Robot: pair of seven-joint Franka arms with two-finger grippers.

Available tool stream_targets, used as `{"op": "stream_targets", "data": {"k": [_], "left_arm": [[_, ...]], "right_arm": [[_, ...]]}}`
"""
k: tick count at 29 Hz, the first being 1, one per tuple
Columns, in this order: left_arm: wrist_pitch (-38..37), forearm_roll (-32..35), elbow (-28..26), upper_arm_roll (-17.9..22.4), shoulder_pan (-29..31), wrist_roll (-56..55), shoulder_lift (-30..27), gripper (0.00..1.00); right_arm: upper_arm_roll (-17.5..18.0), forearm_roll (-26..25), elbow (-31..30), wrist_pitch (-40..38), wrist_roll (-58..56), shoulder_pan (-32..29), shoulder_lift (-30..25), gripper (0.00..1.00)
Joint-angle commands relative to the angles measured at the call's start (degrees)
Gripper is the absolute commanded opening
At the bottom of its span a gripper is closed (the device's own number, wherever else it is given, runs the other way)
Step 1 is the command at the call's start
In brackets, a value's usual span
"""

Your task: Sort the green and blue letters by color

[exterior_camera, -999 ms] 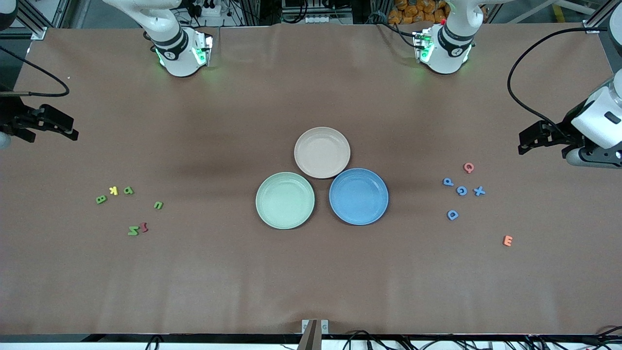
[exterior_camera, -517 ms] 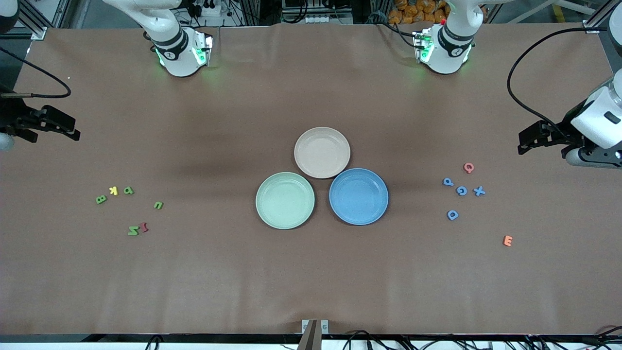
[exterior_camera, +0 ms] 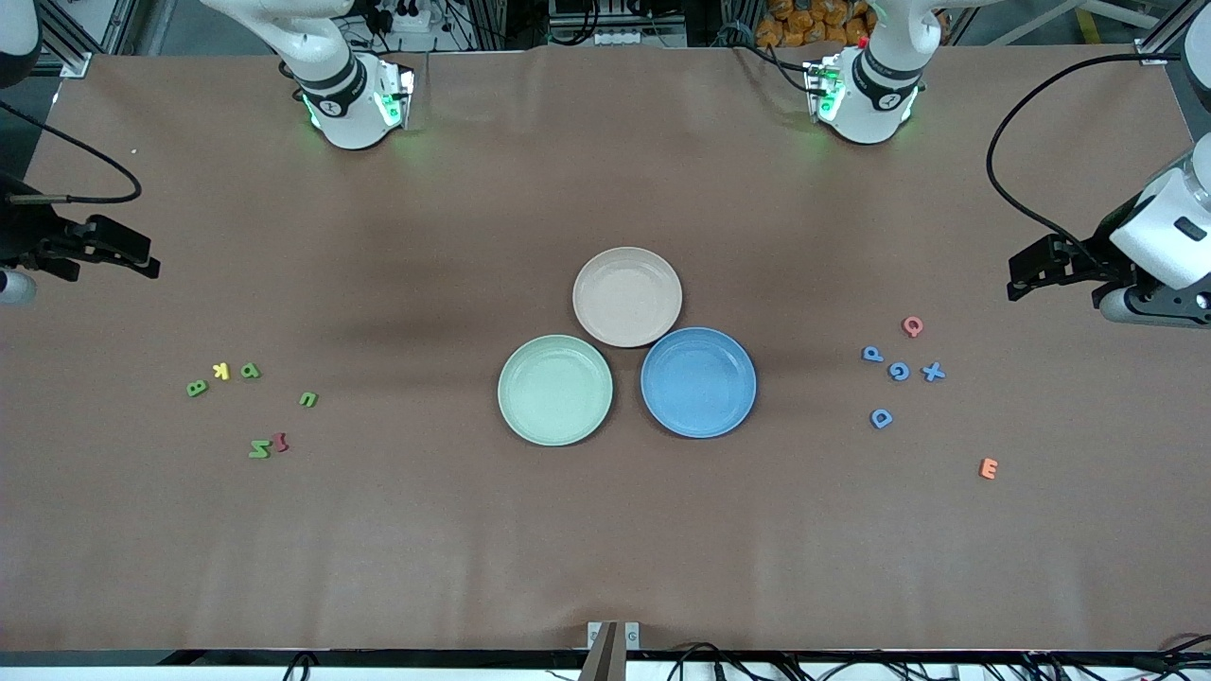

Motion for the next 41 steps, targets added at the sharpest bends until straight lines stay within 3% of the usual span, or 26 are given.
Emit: {"op": "stream_targets", "data": {"k": [1, 24, 38, 41], "left_arm": [[2.4, -0.3, -3.6, -0.2, 0.4, -1.5, -2.1, 1.0], [3.7, -0.3, -6.0, -0.2, 1.0, -1.9, -3.0, 1.0], [4.1, -0.3, -6.1, -0.2, 0.9, -3.5, -3.0, 1.0], [4.1, -0.3, -6.1, -0.2, 0.9, -3.5, -3.0, 1.0]], "right_arm": [[0.3, -1.7, 1.2, 0.3, 1.7, -0.1, 1.2, 0.55], [0.2, -1.7, 1.7, 0.3, 1.7, -0.1, 2.1, 0.43], [0.2, -2.1, 1.8, 0.2, 1.6, -0.1, 2.0, 0.05], [0.3, -1.9, 1.9, -0.4, 1.7, 0.1, 1.4, 0.02]]}}
